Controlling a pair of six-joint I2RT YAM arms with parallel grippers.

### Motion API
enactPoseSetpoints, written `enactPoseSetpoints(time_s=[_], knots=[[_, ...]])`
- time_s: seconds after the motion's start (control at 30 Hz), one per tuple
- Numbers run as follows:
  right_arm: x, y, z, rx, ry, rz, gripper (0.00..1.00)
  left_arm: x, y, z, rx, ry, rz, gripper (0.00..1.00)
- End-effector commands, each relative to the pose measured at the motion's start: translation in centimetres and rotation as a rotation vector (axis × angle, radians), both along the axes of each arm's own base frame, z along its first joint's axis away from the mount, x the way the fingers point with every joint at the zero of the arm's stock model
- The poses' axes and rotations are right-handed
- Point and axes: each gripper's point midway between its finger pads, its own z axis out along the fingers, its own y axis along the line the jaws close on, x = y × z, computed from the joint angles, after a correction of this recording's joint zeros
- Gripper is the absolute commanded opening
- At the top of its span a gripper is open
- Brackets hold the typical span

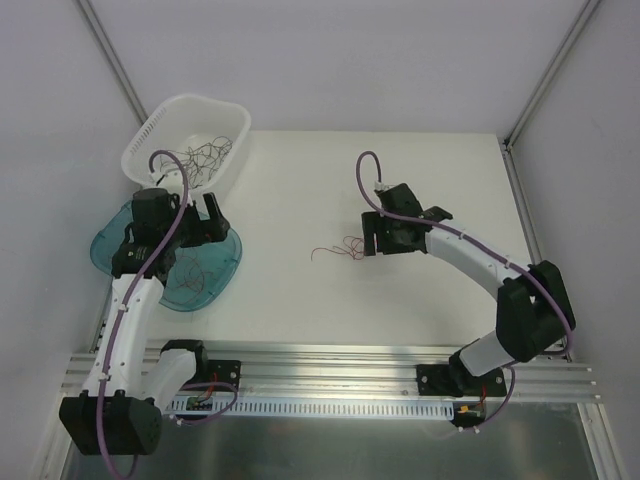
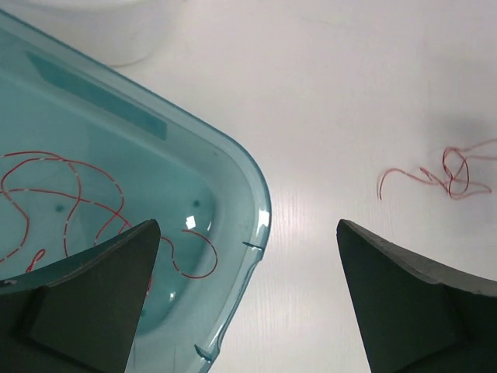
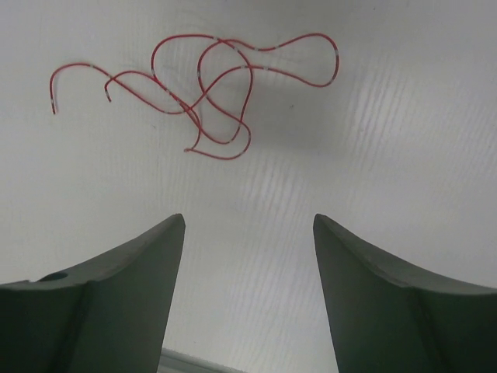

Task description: Untangle the cables

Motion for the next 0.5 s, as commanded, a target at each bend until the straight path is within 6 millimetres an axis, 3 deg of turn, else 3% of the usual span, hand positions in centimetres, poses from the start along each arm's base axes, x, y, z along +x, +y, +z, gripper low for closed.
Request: enactPoseSetpoints(time_s=[0.0, 0.1, 0.23, 0.47], knots=[[2.7, 1.5, 0.4, 0.1, -0.014, -0.144, 0.7, -1.2, -3.6, 0.0, 0.04, -0.022, -0.198, 0.99], [4.0, 1.3, -0.3, 0.106, -0.031, -0.224, 0.65, -1.7, -4.9, -0.3, 0.065, -0.03, -0.274, 0.99], [6.0, -0.5, -1.4, 0.082, -0.06, -0.376, 0.58, -2.8, -7.0, -0.3, 0.012, -0.031, -0.363, 0.99], [9.2, -0.4, -3.0, 0.126, -0.079, -0.381, 0.5, -4.6, -10.3, -0.6, -0.065, -0.011, -0.495, 0.99]])
